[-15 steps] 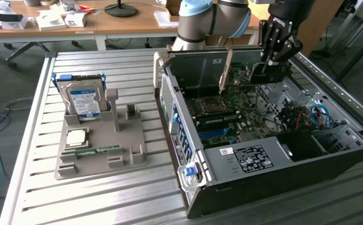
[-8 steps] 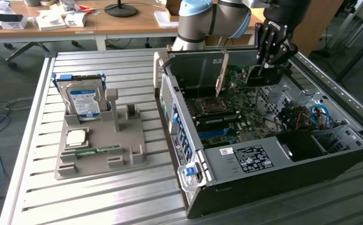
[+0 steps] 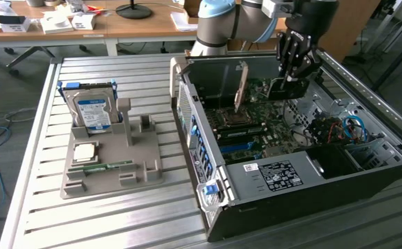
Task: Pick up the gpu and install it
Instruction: 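Insert the gpu into the slot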
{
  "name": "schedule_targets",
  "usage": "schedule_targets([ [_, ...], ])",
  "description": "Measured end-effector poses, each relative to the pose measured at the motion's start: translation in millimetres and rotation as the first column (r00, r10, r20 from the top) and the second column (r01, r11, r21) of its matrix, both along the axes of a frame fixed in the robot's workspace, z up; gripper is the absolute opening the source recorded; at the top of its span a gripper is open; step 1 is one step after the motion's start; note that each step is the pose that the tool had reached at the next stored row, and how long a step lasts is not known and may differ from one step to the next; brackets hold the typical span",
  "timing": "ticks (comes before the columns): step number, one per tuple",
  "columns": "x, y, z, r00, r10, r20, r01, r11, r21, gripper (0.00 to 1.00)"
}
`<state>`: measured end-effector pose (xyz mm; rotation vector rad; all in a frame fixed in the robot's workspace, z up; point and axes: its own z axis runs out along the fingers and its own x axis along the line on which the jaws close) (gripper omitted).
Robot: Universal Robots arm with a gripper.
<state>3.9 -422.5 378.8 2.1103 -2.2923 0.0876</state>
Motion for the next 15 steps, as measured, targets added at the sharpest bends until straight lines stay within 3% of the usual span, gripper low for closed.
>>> schedule_targets([
  [15, -9.7, 0.0, -12.8, 1.0, 0.006, -0.0001, -0.006, 1.0, -0.0001, 0.26],
])
